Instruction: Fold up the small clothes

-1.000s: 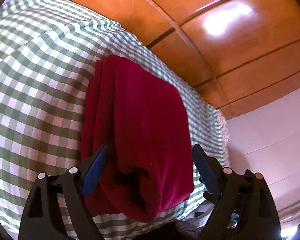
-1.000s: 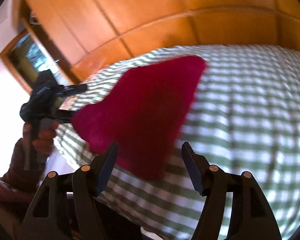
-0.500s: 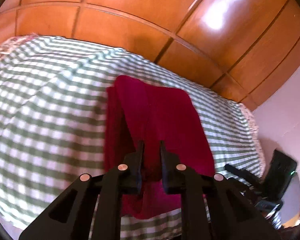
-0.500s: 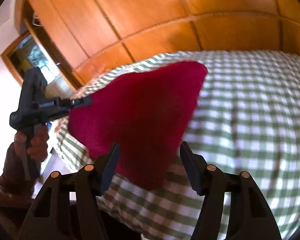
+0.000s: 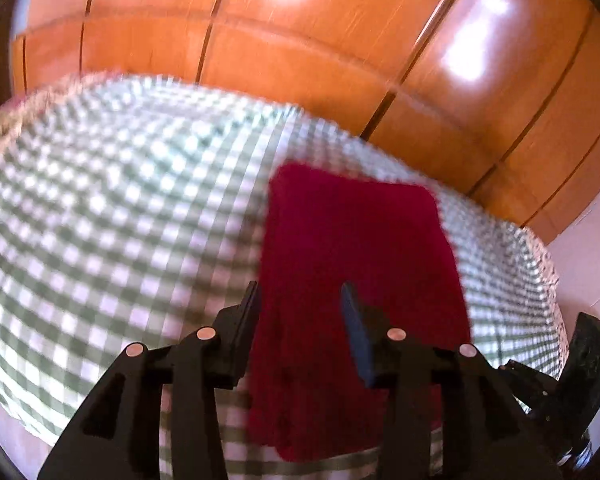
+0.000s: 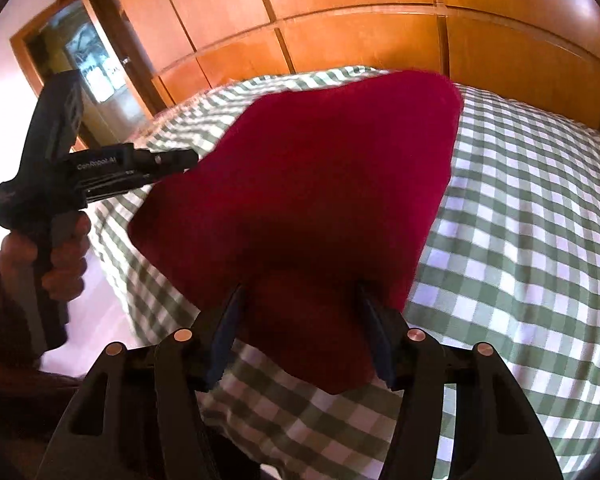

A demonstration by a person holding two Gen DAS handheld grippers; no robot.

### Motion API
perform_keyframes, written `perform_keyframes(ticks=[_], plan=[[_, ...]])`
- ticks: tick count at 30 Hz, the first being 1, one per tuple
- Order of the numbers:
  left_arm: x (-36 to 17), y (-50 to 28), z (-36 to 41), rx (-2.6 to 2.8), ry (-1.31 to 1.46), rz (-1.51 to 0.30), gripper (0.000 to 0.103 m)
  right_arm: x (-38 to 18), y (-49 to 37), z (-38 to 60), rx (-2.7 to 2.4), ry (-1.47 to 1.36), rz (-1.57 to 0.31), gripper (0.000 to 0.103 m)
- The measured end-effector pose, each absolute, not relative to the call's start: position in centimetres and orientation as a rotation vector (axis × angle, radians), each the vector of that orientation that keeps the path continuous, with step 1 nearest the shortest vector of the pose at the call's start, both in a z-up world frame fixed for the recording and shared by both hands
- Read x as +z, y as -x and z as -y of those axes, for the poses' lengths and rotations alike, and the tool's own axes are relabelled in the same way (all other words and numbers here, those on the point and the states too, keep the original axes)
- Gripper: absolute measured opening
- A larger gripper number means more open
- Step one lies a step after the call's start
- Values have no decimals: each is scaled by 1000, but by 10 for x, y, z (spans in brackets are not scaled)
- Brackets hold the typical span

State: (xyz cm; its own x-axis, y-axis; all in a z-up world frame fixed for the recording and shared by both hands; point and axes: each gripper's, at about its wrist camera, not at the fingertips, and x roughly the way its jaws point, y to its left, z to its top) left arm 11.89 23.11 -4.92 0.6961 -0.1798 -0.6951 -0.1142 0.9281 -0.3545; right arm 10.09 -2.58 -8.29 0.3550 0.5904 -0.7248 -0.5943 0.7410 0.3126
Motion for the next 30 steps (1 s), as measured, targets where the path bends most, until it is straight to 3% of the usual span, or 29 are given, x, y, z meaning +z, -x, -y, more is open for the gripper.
perform_keyframes(ticks=[12,18,26,30], plan=[[-65,-162,-187,-21,239,-823,43,-55,-200,8,583,-66,-871,57],[-79,-162,-190,-18,235,-841,43,-90,-243,-31,537,79,-964,57],[-85,-153,-191,-13,218,-834,43,-105,-247,-43,528,109,-959,68],[-83,-149,-193,-6,222,-831,44,-101,-243,-38,542,71,-944,86]])
